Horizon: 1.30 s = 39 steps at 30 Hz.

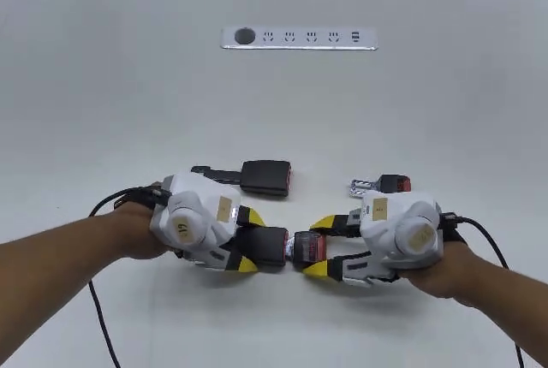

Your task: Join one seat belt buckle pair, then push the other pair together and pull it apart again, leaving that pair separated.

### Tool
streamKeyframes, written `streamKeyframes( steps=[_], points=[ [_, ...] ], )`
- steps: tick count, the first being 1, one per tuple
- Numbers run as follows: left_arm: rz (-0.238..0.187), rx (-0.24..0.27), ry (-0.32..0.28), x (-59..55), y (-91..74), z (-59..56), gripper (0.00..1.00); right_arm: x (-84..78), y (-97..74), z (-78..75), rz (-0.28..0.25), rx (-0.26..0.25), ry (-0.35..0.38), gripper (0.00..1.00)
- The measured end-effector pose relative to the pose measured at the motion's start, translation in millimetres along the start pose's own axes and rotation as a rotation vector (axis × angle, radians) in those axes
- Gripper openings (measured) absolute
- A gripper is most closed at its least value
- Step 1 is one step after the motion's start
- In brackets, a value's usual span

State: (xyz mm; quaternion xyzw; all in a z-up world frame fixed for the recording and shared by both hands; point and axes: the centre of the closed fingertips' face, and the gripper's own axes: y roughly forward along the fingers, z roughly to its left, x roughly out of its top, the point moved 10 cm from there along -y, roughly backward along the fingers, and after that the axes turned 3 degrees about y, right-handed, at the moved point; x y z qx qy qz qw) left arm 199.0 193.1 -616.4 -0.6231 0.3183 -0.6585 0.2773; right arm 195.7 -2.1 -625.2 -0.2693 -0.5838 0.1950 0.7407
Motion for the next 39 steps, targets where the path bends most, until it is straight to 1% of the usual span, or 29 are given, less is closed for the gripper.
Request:
streamKeyframes(
  steps=[2, 6, 8, 11, 14, 19, 20, 21, 22, 32, 35, 36, 38, 39],
  points=[
    [-0.016, 0.0, -0.005, 0.3, 0.9, -0.5, 0.34, 0.7, -1.0, 0.8, -0.007, 0.005, -0.015, 0.32],
    [-0.031, -0.005, -0.003, -2.5, -0.3, 0.5, 0.34, -0.5, -2.8, 1.7, -0.023, 0.004, -0.038, 0.31],
    [-0.047, 0.009, -0.001, -6.3, -1.6, -0.2, 0.34, -1.0, -3.4, 2.6, -0.032, -0.001, -0.033, 0.31],
    [-0.068, 0.021, -0.018, -6.0, -2.6, -2.3, 0.34, -3.8, -4.8, 3.7, -0.056, -0.012, -0.027, 0.31],
    [-0.074, 0.013, -0.021, -4.9, -2.5, -0.9, 0.33, -5.8, -5.7, 4.0, -0.077, -0.016, -0.019, 0.31],
    [-0.083, -0.005, -0.013, -5.5, -2.0, 1.2, 0.33, -6.2, -7.0, 4.3, -0.092, -0.015, -0.016, 0.31],
    [-0.085, -0.008, -0.016, -5.8, -2.0, 1.9, 0.33, -7.3, -7.4, 4.0, -0.1, -0.015, -0.004, 0.31],
    [-0.084, -0.01, -0.019, -5.7, -2.0, 2.3, 0.33, -8.1, -7.8, 3.9, -0.111, -0.013, 0.018, 0.31],
    [-0.083, -0.014, -0.013, -5.2, -1.8, 2.3, 0.33, -8.4, -8.2, 4.2, -0.109, -0.015, 0.004, 0.31],
    [-0.09, -0.026, -0.012, -4.3, -1.8, 3.6, 0.33, -9.6, -8.2, 4.3, -0.123, -0.02, -0.001, 0.31],
    [-0.08, -0.031, -0.007, -3.9, -2.0, 4.5, 0.33, -7.8, -7.1, 5.3, -0.114, -0.026, -0.002, 0.32],
    [-0.076, -0.033, -0.003, -3.7, -2.1, 4.6, 0.33, -7.8, -6.5, 5.5, -0.113, -0.025, 0.009, 0.32],
    [-0.06, -0.04, 0.004, -2.0, -2.1, 5.5, 0.34, -7.2, -5.7, 7.4, -0.108, -0.036, -0.002, 0.33],
    [-0.051, -0.042, 0.012, -0.2, -2.7, 5.2, 0.34, -5.9, -5.2, 8.1, -0.098, -0.04, 0.005, 0.33]
  ],
)
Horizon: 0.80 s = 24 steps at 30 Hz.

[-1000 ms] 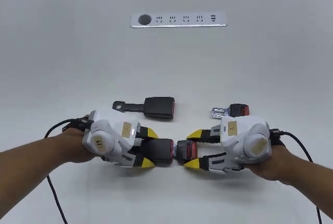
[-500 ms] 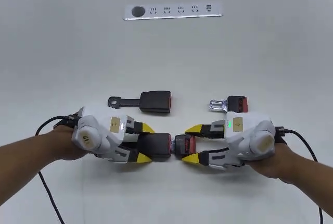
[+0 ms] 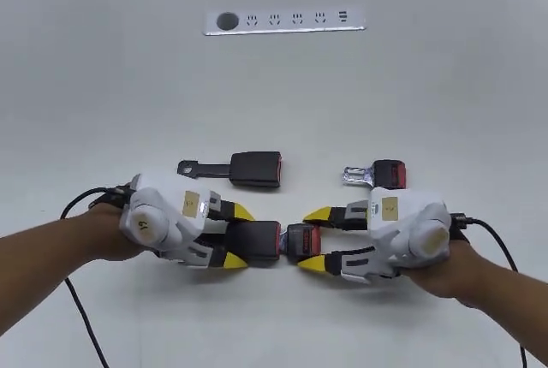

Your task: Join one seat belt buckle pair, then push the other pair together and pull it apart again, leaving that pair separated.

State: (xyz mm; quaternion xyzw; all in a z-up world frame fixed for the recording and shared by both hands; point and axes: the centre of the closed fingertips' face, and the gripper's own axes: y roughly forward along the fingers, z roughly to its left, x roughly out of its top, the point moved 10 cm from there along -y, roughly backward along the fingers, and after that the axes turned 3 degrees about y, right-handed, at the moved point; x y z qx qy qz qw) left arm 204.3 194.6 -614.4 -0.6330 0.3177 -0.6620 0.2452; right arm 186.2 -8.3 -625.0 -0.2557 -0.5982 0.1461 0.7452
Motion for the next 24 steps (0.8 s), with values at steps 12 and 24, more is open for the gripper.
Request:
streamKeyframes(
  steps=[12, 24],
  points=[
    [0.083, 0.002, -0.009, 5.6, 5.0, -7.6, 0.56, 12.3, 3.6, -0.2, 0.042, -0.078, 0.07, 0.6],
    [0.035, 0.108, -0.098, 18.6, -25.8, -5.7, 0.82, 21.2, -15.7, 3.0, 0.011, -0.121, 0.061, 0.73]
  ],
)
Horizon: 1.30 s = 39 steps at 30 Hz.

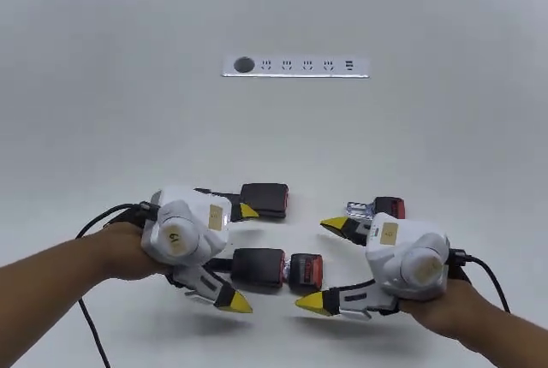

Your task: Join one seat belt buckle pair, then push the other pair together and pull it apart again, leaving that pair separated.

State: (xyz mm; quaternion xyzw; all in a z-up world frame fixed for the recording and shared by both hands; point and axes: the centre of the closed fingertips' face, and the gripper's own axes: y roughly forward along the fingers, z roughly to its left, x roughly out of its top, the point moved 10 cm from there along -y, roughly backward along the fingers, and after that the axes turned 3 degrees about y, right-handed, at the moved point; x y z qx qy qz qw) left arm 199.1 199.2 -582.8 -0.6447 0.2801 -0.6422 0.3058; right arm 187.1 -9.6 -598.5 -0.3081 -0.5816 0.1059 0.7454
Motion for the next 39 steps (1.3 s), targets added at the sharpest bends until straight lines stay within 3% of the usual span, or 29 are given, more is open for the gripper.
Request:
streamKeyframes(
  steps=[7, 16, 21, 26, 30, 36, 39],
  points=[
    [0.008, 0.06, 0.015, 6.2, -17.0, 17.5, 0.82, 0.5, -28.0, -20.5, -0.01, -0.055, 0.005, 0.72],
    [0.013, 0.112, 0.025, 12.6, -25.2, 52.4, 0.8, -13.3, -65.9, -71.2, -0.004, -0.117, 0.072, 0.71],
    [0.034, 0.117, 0.045, 12.2, -25.6, 70.9, 0.79, -23.2, -78.0, -92.9, 0.035, -0.114, 0.074, 0.68],
    [0.048, 0.102, 0.049, 10.6, -12.1, 82.5, 0.77, -34.8, -82.1, -106.2, 0.077, -0.104, 0.078, 0.68],
    [0.068, 0.089, 0.036, 0.9, 1.8, 90.7, 0.73, -42.9, -78.3, -112.9, 0.11, -0.085, 0.078, 0.66],
    [0.107, 0.043, 0.032, -5.2, 19.3, 90.0, 0.69, -51.1, -66.4, -113.9, 0.163, -0.031, 0.045, 0.66],
    [0.105, 0.032, 0.024, -9.1, 27.4, 91.4, 0.67, -54.6, -62.4, -118.0, 0.175, -0.024, 0.028, 0.65]
  ],
)
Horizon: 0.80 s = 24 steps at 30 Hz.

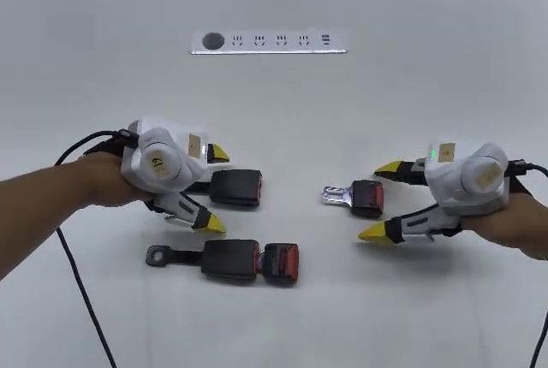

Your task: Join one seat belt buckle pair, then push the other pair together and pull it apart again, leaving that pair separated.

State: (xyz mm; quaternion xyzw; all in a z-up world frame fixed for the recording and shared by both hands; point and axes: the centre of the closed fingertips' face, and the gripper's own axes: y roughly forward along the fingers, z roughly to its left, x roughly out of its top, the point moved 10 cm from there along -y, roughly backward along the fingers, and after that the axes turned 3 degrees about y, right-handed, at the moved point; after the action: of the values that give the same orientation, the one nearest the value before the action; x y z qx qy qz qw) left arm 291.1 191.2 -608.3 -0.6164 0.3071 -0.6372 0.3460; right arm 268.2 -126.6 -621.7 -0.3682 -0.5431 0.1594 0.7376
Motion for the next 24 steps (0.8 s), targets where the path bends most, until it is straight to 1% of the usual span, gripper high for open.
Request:
streamKeyframes(
  steps=[1, 2, 3, 4, 5, 6, 8, 10, 13, 14, 15, 16, 19, 21, 24],
  points=[
    [0.0, -0.002, -0.004, 0.7, 1.0, 0.5, 0.67, -0.7, 1.3, -0.6, 0.009, 0.0, -0.011, 0.64],
    [-0.001, -0.004, -0.007, 0.3, 2.2, 1.2, 0.66, 2.4, -1.3, 1.3, 0.017, -0.002, -0.029, 0.62],
    [0.002, -0.003, -0.006, -2.6, 5.1, 1.5, 0.64, 2.8, -1.7, 2.2, 0.015, -0.003, -0.037, 0.61],
    [-0.025, -0.012, -0.023, -2.0, 5.8, 2.5, 0.63, 3.9, -2.7, 2.1, 0.014, -0.002, -0.046, 0.6],
    [-0.019, -0.014, -0.024, -0.8, 4.5, 2.7, 0.62, 5.0, -2.3, 1.8, 0.01, 0.001, -0.048, 0.59],
    [-0.024, -0.02, -0.023, -0.6, 4.7, 2.9, 0.61, 5.5, -2.2, 1.5, 0.01, 0.002, -0.049, 0.58],
    [-0.034, -0.032, -0.02, -0.7, 5.6, 3.3, 0.59, 7.5, -2.2, 2.8, 0.017, 0.001, -0.067, 0.55],
    [-0.04, -0.032, -0.016, -1.5, 5.2, 6.5, 0.56, 7.8, -1.8, 3.5, 0.016, 0.004, -0.082, 0.49],
    [-0.047, -0.034, -0.014, 1.3, 4.1, 9.6, 0.48, 8.0, -2.3, 0.7, 0.022, -0.016, -0.092, 0.43],
    [-0.046, -0.034, -0.014, 2.3, 4.5, 10.0, 0.42, 8.4, -2.1, 0.0, 0.027, -0.028, -0.104, 0.4],
    [-0.045, -0.034, -0.01, 4.3, 4.7, 8.9, 0.38, 9.5, -1.6, 1.3, 0.032, -0.031, -0.107, 0.37],
    [-0.045, -0.036, -0.01, 4.9, 4.9, 9.8, 0.37, 10.2, -1.3, 2.6, 0.032, -0.03, -0.108, 0.36],
    [-0.048, -0.037, 0.015, 5.8, 4.6, 8.5, 0.35, 11.3, -1.1, 2.6, 0.044, -0.029, -0.126, 0.35],
    [-0.046, -0.034, 0.007, 4.4, 4.7, 8.9, 0.35, 11.0, -1.3, 1.8, 0.047, -0.029, -0.124, 0.35],
    [-0.035, -0.034, 0.009, 5.7, 5.0, 8.9, 0.35, 11.3, 0.3, 0.1, 0.055, -0.024, -0.121, 0.34]
  ],
)
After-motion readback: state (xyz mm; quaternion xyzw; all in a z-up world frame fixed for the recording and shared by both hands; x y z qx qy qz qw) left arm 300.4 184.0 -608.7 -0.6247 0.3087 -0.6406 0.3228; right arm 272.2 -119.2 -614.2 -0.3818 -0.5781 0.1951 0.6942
